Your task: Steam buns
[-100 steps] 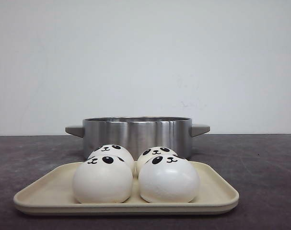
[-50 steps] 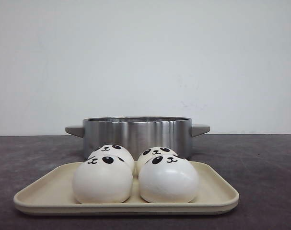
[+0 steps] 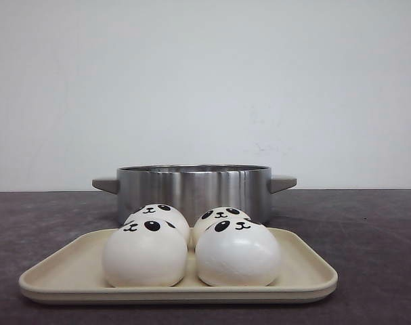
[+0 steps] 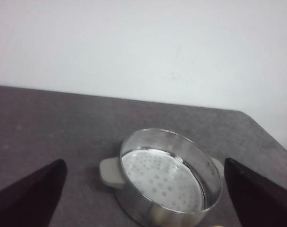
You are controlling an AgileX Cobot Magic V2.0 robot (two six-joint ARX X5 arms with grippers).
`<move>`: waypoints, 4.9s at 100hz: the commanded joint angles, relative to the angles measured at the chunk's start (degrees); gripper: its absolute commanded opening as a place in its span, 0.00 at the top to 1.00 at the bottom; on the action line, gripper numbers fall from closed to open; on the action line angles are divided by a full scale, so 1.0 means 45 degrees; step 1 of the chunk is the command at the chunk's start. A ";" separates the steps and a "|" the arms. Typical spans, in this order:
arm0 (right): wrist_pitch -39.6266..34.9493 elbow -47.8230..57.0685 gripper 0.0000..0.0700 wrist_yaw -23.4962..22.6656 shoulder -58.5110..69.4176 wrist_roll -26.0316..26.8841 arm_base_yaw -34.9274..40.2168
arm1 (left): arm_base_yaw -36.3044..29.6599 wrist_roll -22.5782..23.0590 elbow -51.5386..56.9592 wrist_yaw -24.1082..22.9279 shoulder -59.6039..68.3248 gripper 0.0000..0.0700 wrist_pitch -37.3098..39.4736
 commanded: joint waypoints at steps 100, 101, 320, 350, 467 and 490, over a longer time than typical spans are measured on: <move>-0.1647 0.2147 0.28 0.1467 1.1128 0.2453 0.3254 | -0.1481 -0.0097 0.0175 -0.0107 0.0053 0.00 0.0194; -0.1642 0.2147 0.28 0.1472 1.1142 0.2458 0.3254 | -0.1486 -0.0097 0.0175 -0.0107 0.0053 0.00 0.0194; -0.2200 1.0326 1.00 0.4167 1.6130 -0.1996 0.1229 | -0.1787 -0.0092 0.0175 -0.0180 0.0466 0.00 0.0437; -0.2390 1.0326 0.36 0.4527 1.6339 -0.1977 0.1253 | -0.1787 -0.0092 0.0175 -0.0180 0.0641 0.00 0.0447; -0.5697 1.2585 0.99 0.4682 0.7864 -0.2584 0.3721 | -0.3648 -0.0340 0.0175 0.1622 0.5081 0.00 -0.0991; -0.5785 1.2585 0.99 0.6305 0.5226 -0.2584 0.5357 | -0.5066 -0.1180 0.0180 0.0607 0.7839 0.00 -0.0772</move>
